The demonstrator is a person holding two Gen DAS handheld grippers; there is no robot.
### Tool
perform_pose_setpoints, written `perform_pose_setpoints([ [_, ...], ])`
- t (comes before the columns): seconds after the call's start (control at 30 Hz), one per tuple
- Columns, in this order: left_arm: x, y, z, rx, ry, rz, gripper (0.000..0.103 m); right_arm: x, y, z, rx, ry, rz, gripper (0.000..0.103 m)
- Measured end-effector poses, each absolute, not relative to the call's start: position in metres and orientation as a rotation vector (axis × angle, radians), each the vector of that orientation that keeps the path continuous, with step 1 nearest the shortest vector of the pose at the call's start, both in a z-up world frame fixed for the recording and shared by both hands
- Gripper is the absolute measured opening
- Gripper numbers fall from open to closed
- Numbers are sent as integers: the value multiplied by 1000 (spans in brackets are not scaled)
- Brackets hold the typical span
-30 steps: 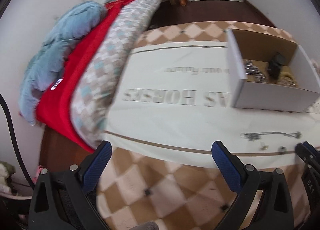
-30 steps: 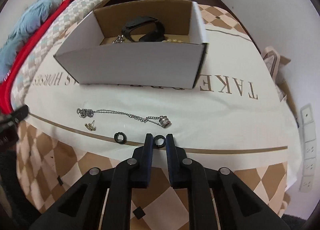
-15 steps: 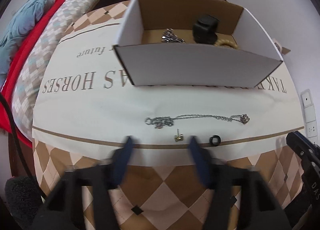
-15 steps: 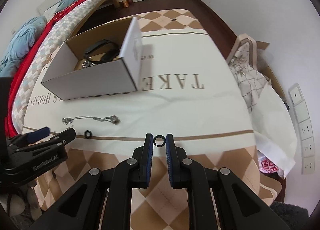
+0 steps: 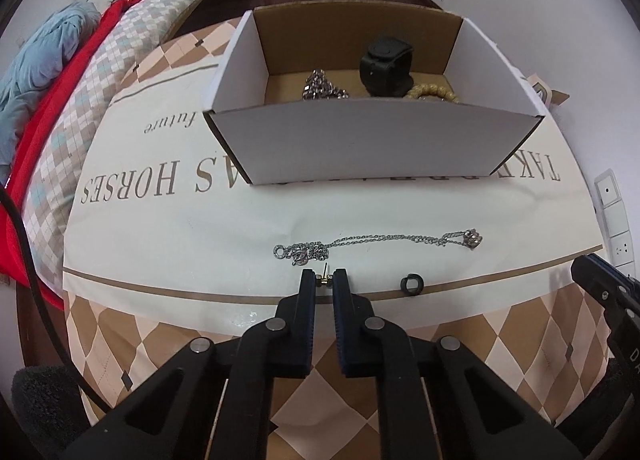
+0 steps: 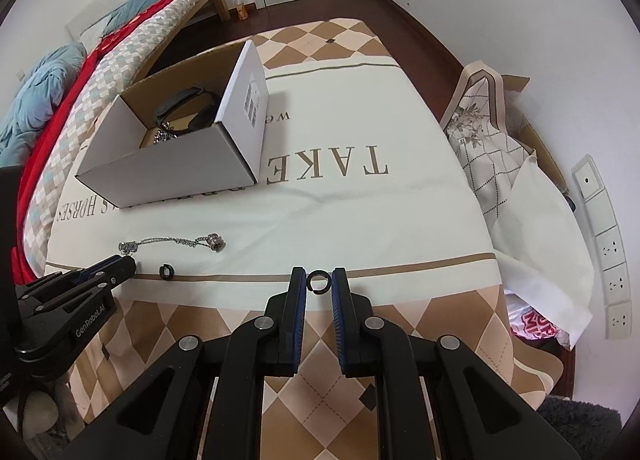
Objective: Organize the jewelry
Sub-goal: 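Grasp a small earring with the left gripper while the right gripper grasps a black ring, then carry the earring and black ring into the white box and release both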
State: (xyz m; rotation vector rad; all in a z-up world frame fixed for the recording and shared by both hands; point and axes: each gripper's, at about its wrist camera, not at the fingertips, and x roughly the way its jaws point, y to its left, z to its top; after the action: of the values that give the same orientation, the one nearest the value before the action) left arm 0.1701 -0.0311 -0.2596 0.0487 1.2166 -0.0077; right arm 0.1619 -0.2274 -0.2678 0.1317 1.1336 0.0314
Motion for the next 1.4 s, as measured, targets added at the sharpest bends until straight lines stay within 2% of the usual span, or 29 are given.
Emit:
perform_pose_setpoints([
  [0.17, 166, -25, -242, 41, 1189, -18, 6, 159, -228, -255, 150, 1107, 44, 14],
  [0.43, 178, 13, -159, -4, 1034, 7, 6, 167, -223, -211, 211, 1021, 108, 14],
  [0.6, 205, 18, -129, 15, 964, 14, 6, 195, -209, -190, 235, 971, 162, 14],
  [0.8, 233, 16, -124, 62, 966, 1, 6, 233, -195, -184, 283, 971, 258, 14],
  [1.03, 260, 5, -142, 75, 1037, -68, 6, 273, -199, -203, 406, 1049, 347, 14],
  [1.23, 275, 0, -158, 93, 1083, -93, 6, 291, -193, -218, 359, 1104, 342, 14],
  [1.4, 279, 0, -162, 72, 1109, -96, 10, 293, -189, -221, 338, 1119, 345, 14],
])
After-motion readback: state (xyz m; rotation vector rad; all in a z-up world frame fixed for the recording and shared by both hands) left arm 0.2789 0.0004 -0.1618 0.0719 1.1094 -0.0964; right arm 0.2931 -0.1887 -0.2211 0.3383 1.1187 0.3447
